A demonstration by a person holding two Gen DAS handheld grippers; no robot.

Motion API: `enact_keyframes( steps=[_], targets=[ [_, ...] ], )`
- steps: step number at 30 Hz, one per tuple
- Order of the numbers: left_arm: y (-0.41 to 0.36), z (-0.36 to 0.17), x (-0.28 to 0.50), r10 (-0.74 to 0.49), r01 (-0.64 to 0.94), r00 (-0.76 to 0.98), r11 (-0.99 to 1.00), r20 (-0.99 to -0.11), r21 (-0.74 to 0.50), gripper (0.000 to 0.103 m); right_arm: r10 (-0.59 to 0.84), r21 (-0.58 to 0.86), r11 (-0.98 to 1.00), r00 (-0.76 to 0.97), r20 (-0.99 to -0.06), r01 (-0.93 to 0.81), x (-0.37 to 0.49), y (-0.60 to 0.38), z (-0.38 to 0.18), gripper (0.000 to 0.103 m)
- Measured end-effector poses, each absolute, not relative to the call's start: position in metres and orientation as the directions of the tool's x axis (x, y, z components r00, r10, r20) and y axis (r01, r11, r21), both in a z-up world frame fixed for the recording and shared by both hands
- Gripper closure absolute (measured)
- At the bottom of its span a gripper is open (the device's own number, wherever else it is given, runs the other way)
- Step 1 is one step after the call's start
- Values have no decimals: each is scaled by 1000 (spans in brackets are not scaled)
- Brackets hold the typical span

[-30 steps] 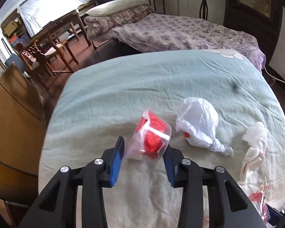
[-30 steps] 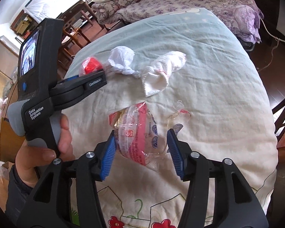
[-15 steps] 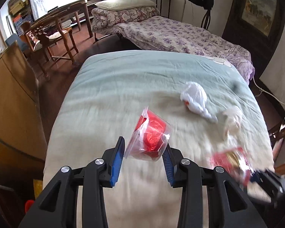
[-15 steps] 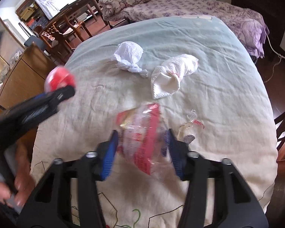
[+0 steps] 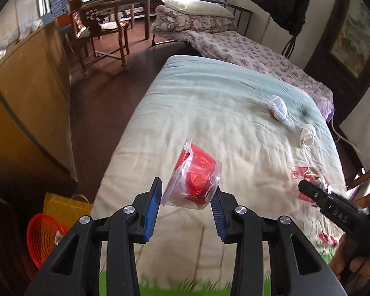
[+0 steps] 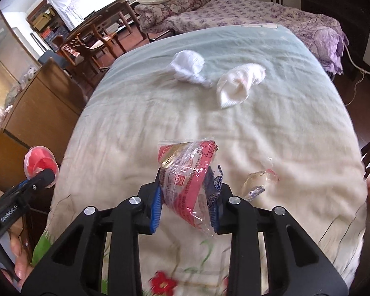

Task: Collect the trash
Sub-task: 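Carry both wrappers from the quilt over the red basket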

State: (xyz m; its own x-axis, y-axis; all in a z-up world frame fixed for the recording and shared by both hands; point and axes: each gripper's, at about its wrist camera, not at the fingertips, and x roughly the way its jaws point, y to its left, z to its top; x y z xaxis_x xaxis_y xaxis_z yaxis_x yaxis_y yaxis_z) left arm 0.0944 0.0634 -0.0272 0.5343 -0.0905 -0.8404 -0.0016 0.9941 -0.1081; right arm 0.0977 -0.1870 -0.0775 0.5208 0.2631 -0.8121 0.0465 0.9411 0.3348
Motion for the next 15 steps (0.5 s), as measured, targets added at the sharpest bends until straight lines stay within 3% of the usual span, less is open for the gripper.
enact_keyframes(
  steps=[15],
  targets=[
    [153,-9,30,-19,-121,570,987,-821,-107,64,395,304,917,492,-776,-259,47,-72,-30,71]
  ],
)
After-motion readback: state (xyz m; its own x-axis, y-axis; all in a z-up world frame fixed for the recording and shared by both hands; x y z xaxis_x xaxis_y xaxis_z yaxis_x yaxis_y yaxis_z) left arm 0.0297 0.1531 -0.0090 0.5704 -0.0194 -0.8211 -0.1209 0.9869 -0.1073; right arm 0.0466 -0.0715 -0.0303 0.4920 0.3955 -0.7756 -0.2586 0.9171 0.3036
